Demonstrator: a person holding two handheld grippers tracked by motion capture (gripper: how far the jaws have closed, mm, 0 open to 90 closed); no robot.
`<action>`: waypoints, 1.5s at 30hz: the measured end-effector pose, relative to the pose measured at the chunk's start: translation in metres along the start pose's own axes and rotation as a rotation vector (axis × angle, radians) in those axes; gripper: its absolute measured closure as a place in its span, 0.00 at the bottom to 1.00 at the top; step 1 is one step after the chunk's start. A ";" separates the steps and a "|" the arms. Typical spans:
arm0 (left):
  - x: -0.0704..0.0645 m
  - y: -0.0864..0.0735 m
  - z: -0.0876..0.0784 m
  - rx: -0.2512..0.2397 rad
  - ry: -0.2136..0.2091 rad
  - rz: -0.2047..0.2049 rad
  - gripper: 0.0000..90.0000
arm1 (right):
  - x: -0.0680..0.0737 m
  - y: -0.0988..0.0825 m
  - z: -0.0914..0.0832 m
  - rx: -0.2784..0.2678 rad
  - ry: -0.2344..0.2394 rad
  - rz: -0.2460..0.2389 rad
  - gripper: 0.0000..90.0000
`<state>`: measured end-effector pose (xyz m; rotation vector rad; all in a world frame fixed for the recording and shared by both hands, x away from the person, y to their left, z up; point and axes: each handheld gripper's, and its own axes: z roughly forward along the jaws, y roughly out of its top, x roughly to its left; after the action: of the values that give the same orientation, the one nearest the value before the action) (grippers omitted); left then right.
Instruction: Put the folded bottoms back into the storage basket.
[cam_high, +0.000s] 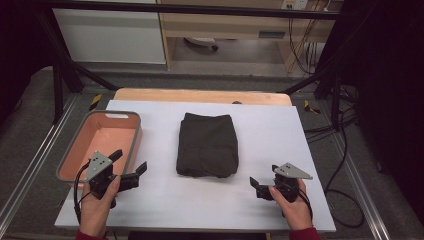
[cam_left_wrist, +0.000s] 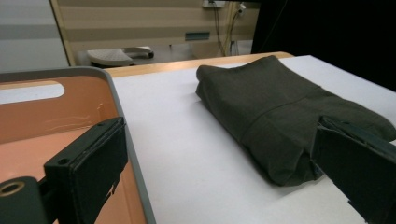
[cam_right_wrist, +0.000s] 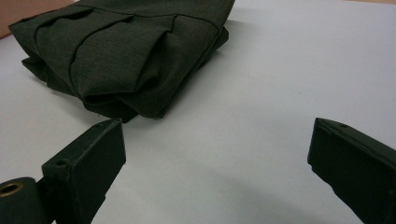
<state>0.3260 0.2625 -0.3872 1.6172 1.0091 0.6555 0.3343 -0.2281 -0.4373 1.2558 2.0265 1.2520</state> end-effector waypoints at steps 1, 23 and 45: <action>0.000 -0.001 0.001 -0.005 -0.002 0.004 0.04 | 0.000 0.000 0.000 -0.001 0.001 -0.005 0.05; -0.001 -0.007 0.009 0.029 -0.006 -0.001 0.05 | 0.024 0.005 0.008 0.121 0.008 -0.056 0.25; -0.002 -0.007 0.009 0.029 0.001 0.000 0.07 | 0.065 0.005 0.040 0.184 0.190 -0.157 0.75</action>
<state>0.3305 0.2566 -0.3966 1.6422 1.0233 0.6448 0.3341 -0.1521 -0.4471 1.0651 2.3728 1.1704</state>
